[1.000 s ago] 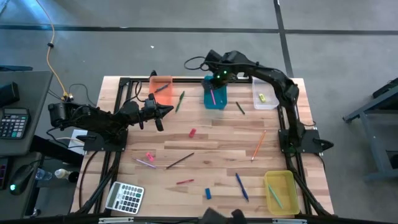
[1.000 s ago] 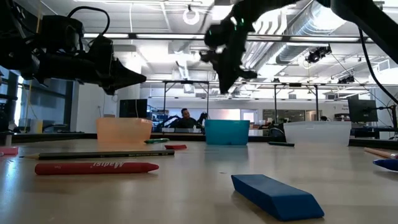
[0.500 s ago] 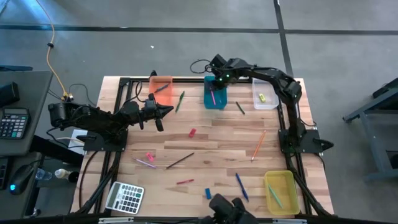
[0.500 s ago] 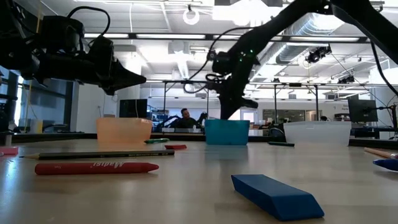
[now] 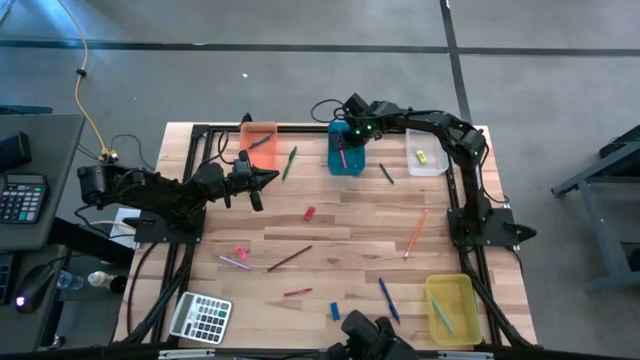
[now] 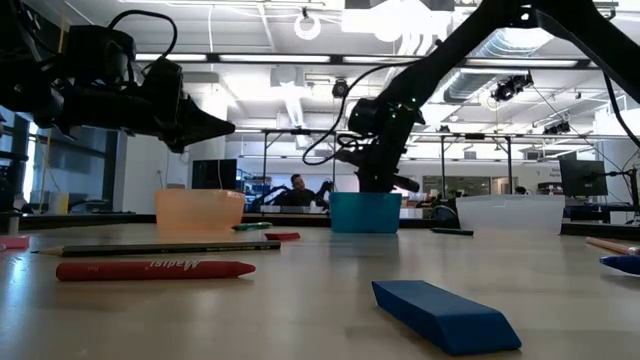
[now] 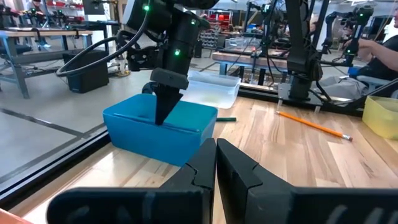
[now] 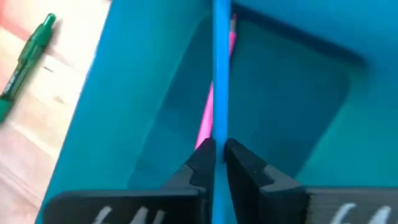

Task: Sort crayons/erasers/pens/pencils in bins
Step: Put the blue pencil into the blue bin, then put the red crayon into the orange bin

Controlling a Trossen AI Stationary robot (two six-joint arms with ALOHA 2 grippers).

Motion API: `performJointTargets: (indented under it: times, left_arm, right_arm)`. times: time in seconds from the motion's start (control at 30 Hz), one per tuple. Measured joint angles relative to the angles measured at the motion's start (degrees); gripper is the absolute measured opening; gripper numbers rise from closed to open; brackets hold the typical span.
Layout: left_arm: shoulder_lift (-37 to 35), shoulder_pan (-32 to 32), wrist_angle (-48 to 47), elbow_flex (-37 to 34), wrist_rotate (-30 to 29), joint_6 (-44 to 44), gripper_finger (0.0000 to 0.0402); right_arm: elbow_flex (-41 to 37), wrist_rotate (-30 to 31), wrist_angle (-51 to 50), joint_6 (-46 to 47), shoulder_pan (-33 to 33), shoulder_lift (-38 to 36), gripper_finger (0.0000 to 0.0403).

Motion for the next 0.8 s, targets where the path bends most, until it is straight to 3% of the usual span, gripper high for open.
performJointTargets:
  times: [0.27, 0.6, 0.8]
  left_arm:
    - [0.0, 0.0, 0.0, 0.0, 0.0, 0.0, 0.0003]
    - [0.0, 0.0, -0.2, 0.0, 0.0, 0.0, 0.0003]
    - [0.0, 0.0, -0.4, 0.0, 0.0, 0.0, 0.0003]
  right_arm:
    - [0.0, 0.3, 1.8, -0.1, 0.1, 0.0, 0.0028]
    - [0.3, 0.7, 2.1, -1.1, -0.6, 0.0, 0.0100]
    - [4.8, 0.2, -0.3, -8.4, -0.1, -1.1, 0.0091]
